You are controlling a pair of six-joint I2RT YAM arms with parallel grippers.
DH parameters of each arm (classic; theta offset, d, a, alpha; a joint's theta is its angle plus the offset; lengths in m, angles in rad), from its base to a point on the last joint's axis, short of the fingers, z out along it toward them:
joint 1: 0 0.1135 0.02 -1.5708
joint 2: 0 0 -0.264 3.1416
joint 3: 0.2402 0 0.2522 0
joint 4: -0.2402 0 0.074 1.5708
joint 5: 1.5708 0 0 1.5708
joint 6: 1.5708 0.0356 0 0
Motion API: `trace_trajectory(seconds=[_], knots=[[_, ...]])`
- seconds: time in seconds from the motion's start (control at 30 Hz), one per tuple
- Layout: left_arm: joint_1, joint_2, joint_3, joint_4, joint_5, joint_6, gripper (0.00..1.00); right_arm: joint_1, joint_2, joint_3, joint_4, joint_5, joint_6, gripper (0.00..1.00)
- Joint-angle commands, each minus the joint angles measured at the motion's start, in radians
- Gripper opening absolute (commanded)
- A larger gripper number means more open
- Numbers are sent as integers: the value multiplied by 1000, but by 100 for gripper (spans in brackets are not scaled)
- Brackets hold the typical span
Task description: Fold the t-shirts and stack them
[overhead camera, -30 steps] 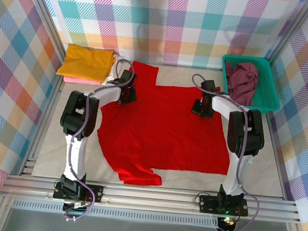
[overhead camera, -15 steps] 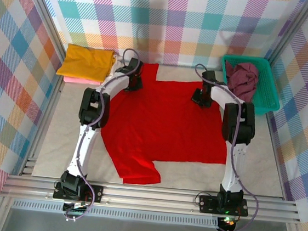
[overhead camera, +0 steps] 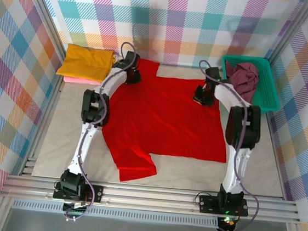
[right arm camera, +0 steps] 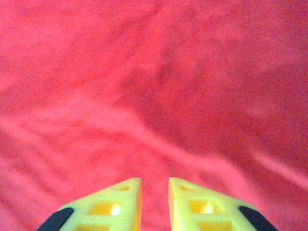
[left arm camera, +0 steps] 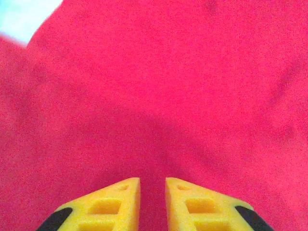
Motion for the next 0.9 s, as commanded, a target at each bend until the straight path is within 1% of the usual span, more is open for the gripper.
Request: trace_trajectory(seconds=[0.0, 0.03, 0.07, 0.1, 0.17, 0.23, 0.27, 0.3, 0.37, 0.4, 0.43, 0.47, 0.5, 0.6, 0.67, 0.77, 0.8, 0.87], knots=[[-28, -450, -339, 195, 10, -4, 31, 13, -294, -119, 50, -49, -21, 32], [-40, -575, -486, 260, -5, -17, 35, 22, -368, -188, 79, -41, -28, 39], [-55, -689, -619, 299, -24, -25, 39, 29, -452, -271, 115, -30, -38, 43], [-71, -780, -720, 312, -44, -30, 43, 33, -517, -348, 152, -22, -50, 45], [-115, -966, -932, 282, -104, -69, 45, 42, -662, -533, 226, 14, -74, 46], [-168, -1125, -1133, 257, -165, -121, 46, 42, -793, -705, 287, 54, -94, 46], [-192, -1196, -1230, 235, -177, -162, 47, 42, -861, -792, 312, 79, -104, 47], [-210, -1271, -1312, 205, -161, -207, 48, 42, -924, -866, 321, 103, -113, 48], [-256, -1379, -1411, 71, -143, -282, 49, 42, -1033, -960, 294, 142, -126, 48], [-291, -1429, -1448, -12, -151, -326, 50, 42, -1088, -1001, 285, 150, -134, 48], [-326, -1479, -1476, -70, -151, -364, 50, 41, -1131, -1036, 288, 151, -143, 49], [-370, -1527, -1506, -131, -150, -416, 51, 42, -1177, -1074, 292, 153, -149, 52], [-415, -1579, -1534, -178, -151, -480, 51, 42, -1214, -1105, 297, 162, -148, 52], [-546, -1692, -1627, -218, -119, -652, 51, 42, -1266, -1163, 330, 160, -144, 53], [-632, -1720, -1687, -217, -116, -754, 51, 42, -1261, -1175, 350, 151, -139, 53], [-718, -1709, -1751, -187, -84, -841, 48, 42, -1229, -1179, 387, 140, -136, 54], [-748, -1703, -1754, -182, -91, -861, 47, 42, -1214, -1174, 392, 142, -133, 54], [-793, -1684, -1749, -165, -108, -870, 48, 41, -1191, -1167, 404, 139, -136, 55]])
